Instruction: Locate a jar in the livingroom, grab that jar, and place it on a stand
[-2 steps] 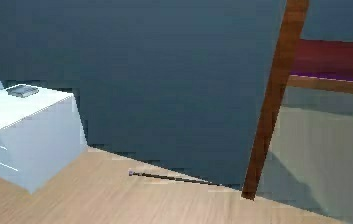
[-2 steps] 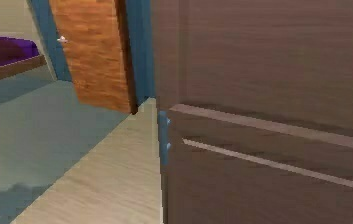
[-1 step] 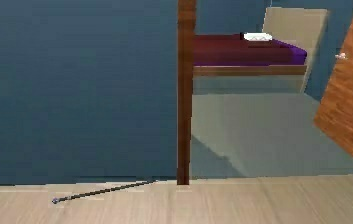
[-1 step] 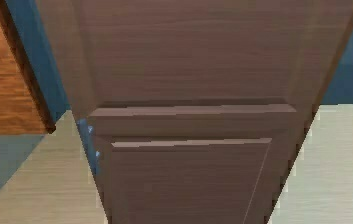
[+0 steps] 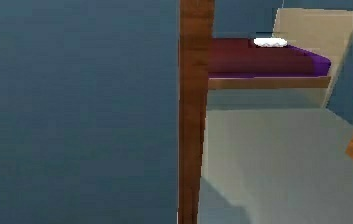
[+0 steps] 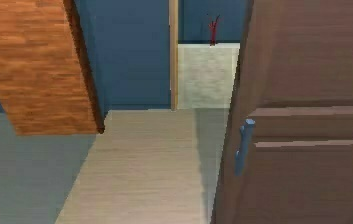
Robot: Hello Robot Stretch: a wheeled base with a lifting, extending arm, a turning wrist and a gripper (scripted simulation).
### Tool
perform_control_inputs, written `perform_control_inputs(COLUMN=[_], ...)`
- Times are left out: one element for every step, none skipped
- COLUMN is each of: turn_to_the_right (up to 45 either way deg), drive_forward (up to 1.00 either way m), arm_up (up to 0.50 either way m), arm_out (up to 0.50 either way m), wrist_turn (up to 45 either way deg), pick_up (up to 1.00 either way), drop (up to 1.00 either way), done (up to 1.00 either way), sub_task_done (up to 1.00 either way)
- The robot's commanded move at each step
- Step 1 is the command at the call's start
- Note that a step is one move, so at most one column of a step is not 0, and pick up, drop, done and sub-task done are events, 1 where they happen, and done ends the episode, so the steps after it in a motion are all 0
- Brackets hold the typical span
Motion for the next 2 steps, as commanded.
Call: perform_control_inputs(turn_to_the_right=[45.0, 15.0], drive_forward=[0.00, 0.00], arm_up=[0.00, 0.00], arm_out=[0.00, 0.00], wrist_turn=[0.0, 0.0], pick_up=[0.00, 0.00], drop=[0.00, 0.00], done=[0.00, 0.00], sub_task_done=[0.00, 0.00])
